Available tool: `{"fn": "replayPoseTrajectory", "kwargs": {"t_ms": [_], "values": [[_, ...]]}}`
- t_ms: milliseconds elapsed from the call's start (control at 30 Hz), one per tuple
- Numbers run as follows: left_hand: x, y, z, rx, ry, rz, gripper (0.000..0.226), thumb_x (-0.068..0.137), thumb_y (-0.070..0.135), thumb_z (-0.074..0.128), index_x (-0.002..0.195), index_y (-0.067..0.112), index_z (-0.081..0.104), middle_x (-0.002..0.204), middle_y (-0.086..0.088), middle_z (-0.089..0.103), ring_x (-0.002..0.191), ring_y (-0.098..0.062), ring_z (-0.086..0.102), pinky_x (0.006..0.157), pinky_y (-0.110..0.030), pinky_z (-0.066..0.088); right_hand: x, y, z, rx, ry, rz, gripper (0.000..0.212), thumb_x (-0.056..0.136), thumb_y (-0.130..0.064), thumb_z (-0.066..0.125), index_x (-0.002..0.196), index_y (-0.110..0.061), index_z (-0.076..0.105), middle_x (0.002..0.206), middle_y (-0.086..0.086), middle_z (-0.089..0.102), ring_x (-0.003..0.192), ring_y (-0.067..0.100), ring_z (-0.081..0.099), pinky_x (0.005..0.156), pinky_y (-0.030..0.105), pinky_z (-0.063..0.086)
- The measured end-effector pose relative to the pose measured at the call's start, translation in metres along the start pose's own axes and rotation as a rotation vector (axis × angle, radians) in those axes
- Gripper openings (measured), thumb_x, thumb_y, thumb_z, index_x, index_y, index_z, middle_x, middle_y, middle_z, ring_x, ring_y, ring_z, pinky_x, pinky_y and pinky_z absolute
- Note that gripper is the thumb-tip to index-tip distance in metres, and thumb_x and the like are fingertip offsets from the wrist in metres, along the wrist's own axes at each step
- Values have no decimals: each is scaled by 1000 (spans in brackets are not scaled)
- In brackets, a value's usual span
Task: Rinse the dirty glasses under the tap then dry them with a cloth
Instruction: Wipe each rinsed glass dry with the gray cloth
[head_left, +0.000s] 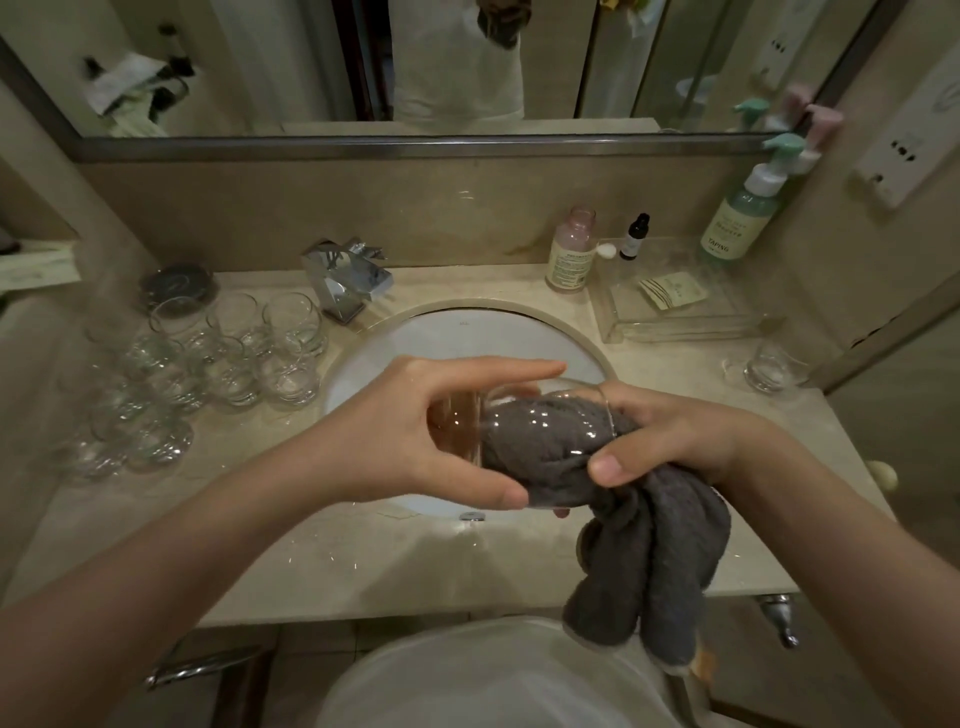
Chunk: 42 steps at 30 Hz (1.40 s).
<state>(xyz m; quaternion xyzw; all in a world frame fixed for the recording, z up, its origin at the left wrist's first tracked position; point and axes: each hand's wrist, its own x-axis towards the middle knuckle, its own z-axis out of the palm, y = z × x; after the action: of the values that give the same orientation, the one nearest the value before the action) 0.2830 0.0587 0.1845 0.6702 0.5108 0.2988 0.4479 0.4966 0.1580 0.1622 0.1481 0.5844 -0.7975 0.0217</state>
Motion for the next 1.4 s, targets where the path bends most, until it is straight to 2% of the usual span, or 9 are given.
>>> {"fn": "replayPoseTrajectory", "kwargs": {"t_ms": [200,367,500,633,800,900,1067,1267,1400], "values": [[2,-5,15,-761,-62,-407,61,51,30,77,112,22,73,92,-15,73,53,-27,65,45,-23,52,1,-12,1,-235,13,22,41,62,-19,78,102,-14,71,99,9,71,94,21,67,84,31,52],[0,5,9,-511,10,-287,61,57,37,80,117,41,68,108,11,71,80,-22,73,64,-31,61,1,-13,1,-94,-2,-14,34,68,-13,70,102,-18,73,94,-4,72,87,12,67,78,22,52],[-1,11,5,50,91,56,79,57,24,90,127,39,58,116,25,64,104,5,64,80,-7,48,4,-9,-1,-16,-74,-51,38,68,-15,74,106,-20,72,92,4,73,84,19,68,76,28,53],[1,11,5,-457,22,-183,71,53,9,92,119,27,69,107,4,73,90,-21,74,64,-25,57,3,-14,2,-71,-50,-42,55,65,-38,86,110,-13,66,95,0,72,87,16,69,78,26,54],[5,-3,11,-787,-81,-457,66,53,33,77,116,16,69,100,-13,72,67,-27,70,53,-28,56,3,-19,7,-258,-24,-45,34,73,-15,72,105,-25,70,99,-13,69,90,6,66,78,18,50],[1,-7,9,-470,27,-317,67,53,44,79,118,32,68,115,1,70,97,-16,71,74,-25,57,3,-10,4,-236,22,-40,40,72,-17,76,109,-4,67,100,1,68,92,14,65,81,23,50],[-2,-10,10,279,133,133,81,53,60,79,129,47,53,114,23,65,109,11,57,90,-5,41,5,0,6,-125,34,-31,26,72,-16,70,97,-19,73,88,3,70,82,18,65,76,27,52],[0,-19,6,-545,-146,-355,76,39,48,93,110,32,74,99,-8,74,72,-25,72,54,-32,58,6,-11,17,-496,54,-62,27,72,-11,79,96,-22,70,88,-15,68,85,4,65,79,21,49],[1,-33,1,-559,-295,-389,77,45,60,89,116,37,70,115,-9,71,95,-31,71,78,-43,60,11,-9,18,-528,66,6,33,76,-14,78,108,-13,69,87,-11,68,81,12,68,75,28,54]]}}
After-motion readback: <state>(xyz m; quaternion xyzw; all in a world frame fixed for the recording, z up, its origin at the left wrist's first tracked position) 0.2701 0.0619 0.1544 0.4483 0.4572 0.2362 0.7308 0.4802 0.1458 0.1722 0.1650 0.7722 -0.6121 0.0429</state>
